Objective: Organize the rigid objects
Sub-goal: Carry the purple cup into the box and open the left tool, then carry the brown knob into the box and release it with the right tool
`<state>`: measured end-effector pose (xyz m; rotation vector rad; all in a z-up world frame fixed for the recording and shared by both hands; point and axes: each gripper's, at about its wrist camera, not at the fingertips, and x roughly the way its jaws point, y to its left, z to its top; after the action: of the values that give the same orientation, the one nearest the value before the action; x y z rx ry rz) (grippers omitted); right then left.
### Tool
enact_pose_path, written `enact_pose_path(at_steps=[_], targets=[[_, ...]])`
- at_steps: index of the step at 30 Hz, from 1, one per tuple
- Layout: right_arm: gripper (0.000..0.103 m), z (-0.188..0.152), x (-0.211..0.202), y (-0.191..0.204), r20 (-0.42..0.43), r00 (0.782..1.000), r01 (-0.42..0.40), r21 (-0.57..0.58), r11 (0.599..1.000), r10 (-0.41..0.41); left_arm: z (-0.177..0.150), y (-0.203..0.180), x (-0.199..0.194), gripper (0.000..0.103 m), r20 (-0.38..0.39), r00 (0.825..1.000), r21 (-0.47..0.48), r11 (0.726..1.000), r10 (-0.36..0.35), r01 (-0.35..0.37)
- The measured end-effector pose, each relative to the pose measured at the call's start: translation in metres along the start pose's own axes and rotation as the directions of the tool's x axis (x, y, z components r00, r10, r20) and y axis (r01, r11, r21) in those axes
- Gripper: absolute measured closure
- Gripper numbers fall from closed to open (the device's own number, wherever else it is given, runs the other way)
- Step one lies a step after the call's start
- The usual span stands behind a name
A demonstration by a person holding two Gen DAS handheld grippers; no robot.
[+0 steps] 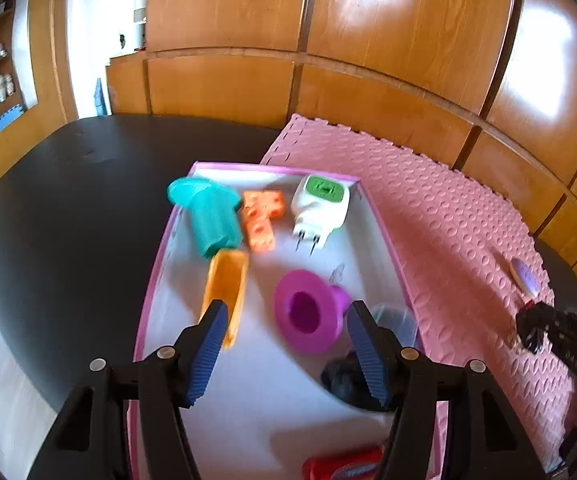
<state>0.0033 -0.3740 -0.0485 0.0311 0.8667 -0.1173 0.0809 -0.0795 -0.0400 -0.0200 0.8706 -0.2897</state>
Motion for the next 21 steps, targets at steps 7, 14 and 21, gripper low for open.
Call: enact_pose_path(at_steps=[7,14,21], targets=[[0.079,0.0,0.001,0.001,0.003,1.0,0.007,0.0,1.0,-0.007,-0.015,-0.002,-0.019,0.034,0.031,0.997,0.047,0.996,0.075,-0.076],[0.079,-0.001,0.001,0.002,0.01,1.0,0.016,0.001,1.0,-0.016,-0.018,-0.004,-0.027,0.034,0.038,0.995,0.049,0.994,0.095,-0.097],[0.079,-0.002,0.001,0.005,0.022,0.999,0.037,-0.016,0.999,-0.037,-0.018,0.0,-0.034,0.033,0.061,0.992,0.04,0.992,0.115,-0.118]])
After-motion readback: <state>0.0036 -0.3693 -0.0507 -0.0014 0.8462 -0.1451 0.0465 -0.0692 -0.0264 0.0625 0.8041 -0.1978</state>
